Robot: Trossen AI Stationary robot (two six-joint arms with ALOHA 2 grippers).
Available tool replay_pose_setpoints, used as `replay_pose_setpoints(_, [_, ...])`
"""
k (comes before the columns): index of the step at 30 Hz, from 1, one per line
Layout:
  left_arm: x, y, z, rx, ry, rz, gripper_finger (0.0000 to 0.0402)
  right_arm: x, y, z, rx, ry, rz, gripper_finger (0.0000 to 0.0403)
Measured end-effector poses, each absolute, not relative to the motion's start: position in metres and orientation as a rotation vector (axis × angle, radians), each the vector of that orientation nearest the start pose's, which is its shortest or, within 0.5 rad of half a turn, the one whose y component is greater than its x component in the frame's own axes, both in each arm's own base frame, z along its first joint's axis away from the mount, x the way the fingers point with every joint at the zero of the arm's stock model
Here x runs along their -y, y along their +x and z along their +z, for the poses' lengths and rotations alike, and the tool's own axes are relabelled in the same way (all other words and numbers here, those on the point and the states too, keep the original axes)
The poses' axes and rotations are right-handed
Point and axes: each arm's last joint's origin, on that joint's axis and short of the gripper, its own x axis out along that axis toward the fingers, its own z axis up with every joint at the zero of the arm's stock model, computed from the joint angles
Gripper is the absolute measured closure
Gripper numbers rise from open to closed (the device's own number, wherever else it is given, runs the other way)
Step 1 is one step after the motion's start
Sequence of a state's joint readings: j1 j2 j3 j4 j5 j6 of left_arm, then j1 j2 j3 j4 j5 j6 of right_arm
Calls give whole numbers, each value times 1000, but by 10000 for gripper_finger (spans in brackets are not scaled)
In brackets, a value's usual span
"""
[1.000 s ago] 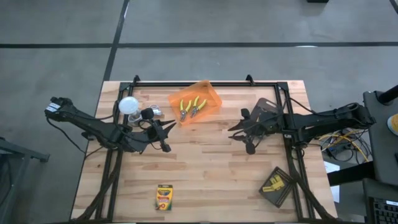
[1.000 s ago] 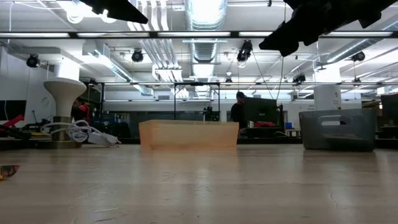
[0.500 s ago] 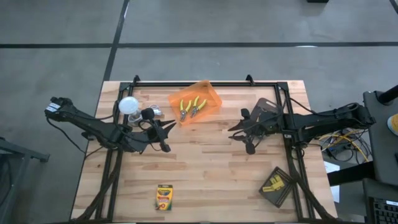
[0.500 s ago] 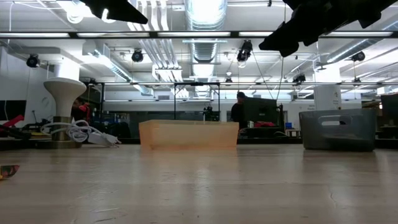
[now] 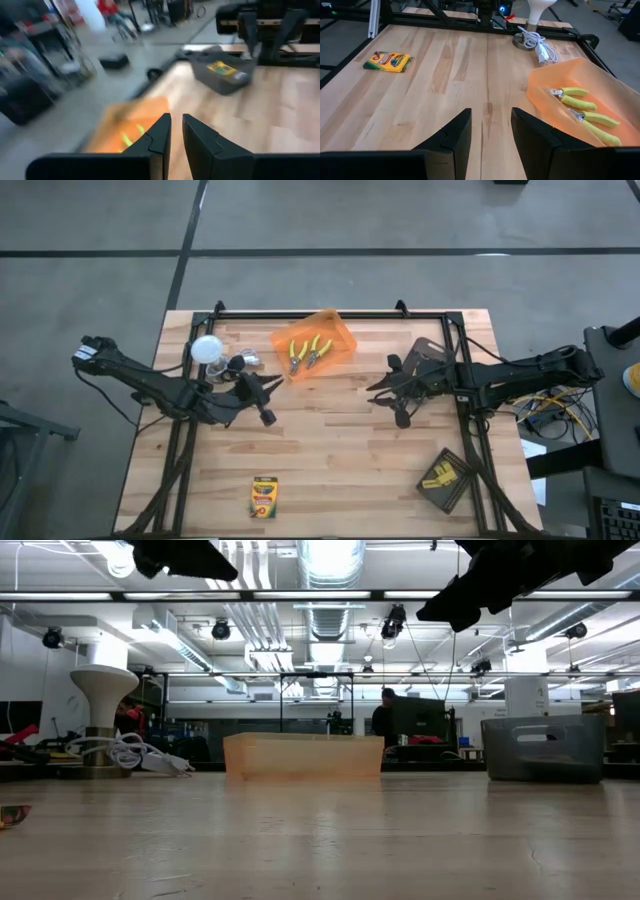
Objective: Pick & Place School Supplies
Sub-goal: Put the crayon box into the light black bin
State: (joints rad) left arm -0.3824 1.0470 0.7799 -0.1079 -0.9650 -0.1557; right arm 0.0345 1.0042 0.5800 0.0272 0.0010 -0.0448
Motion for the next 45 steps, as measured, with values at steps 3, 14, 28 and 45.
replay_pose_setpoints(3, [62,210,285,-339,31,483,349,-7,215,243,-397,-51,42,266])
replay_pose_setpoints(14, [71,199,265,-564,-391,307,349,-7,215,243,-397,-51,42,266])
replay_pose_setpoints(28, [94,175,245,-802,-573,338,349,-7,215,243,-397,-51,42,266])
replay_pose_setpoints(45, [124,183,221,-1061,-478,87,349,-7,215,243,-396,-51,42,266])
